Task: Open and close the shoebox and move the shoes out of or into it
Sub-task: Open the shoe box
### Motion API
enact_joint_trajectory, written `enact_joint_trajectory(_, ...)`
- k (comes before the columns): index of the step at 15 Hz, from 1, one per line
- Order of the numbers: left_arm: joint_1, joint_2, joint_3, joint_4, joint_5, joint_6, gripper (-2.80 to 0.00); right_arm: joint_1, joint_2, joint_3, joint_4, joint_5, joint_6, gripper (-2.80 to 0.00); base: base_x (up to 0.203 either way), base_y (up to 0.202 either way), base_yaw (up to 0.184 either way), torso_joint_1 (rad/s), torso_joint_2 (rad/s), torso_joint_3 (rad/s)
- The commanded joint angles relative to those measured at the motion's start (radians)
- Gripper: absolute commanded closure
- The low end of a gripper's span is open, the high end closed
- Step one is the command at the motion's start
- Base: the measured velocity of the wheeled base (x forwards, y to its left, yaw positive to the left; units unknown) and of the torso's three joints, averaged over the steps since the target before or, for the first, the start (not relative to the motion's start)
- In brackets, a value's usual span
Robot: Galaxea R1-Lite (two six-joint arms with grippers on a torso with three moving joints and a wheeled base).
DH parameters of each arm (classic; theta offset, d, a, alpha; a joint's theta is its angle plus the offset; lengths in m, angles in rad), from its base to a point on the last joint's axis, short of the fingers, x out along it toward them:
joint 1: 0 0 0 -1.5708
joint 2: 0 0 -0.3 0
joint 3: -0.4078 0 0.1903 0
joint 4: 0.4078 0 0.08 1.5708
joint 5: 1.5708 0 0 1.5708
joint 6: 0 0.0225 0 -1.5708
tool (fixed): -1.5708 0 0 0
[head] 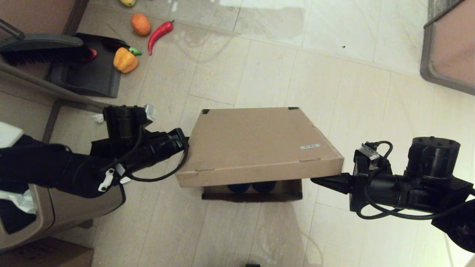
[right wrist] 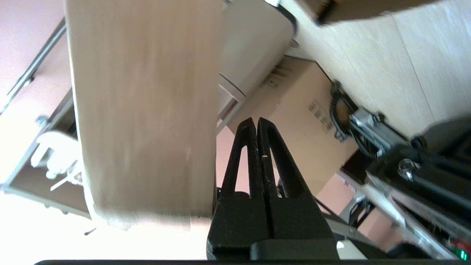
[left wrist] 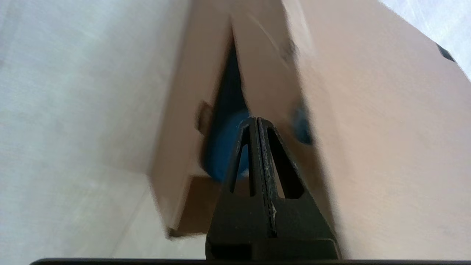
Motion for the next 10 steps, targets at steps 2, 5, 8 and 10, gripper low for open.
enact_joint_trajectory(2, 0.011, -0.015, -0.008, -0.004, 0.053, -0.001, 0.0, -0.001, -0.022, -0.01, -0.061, 0.003, 0.008, 0.0, 0.0, 0.0, 0.0, 0.0, 0.0, 0.0)
enact_joint_trajectory(5, 0.042, -0.04, -0.009, 0.0, 0.069, 0.003, 0.0, -0.003, -0.021, -0.088, -0.081, 0.002, 0.025, 0.0, 0.0, 0.0, 0.0, 0.0, 0.0, 0.0)
enact_joint_trajectory(8, 0.073, -0.094, -0.012, 0.064, 0.069, 0.004, 0.0, -0.008, -0.02, -0.228, -0.083, -0.004, 0.09, 0.0, 0.0, 0.0, 0.0, 0.0, 0.0, 0.0)
enact_joint_trajectory(10, 0.091, -0.126, -0.009, 0.087, 0.069, 0.004, 0.0, -0.009, -0.002, -0.331, -0.083, -0.01, 0.096, 0.0, 0.0, 0.0, 0.0, 0.0, 0.0, 0.0)
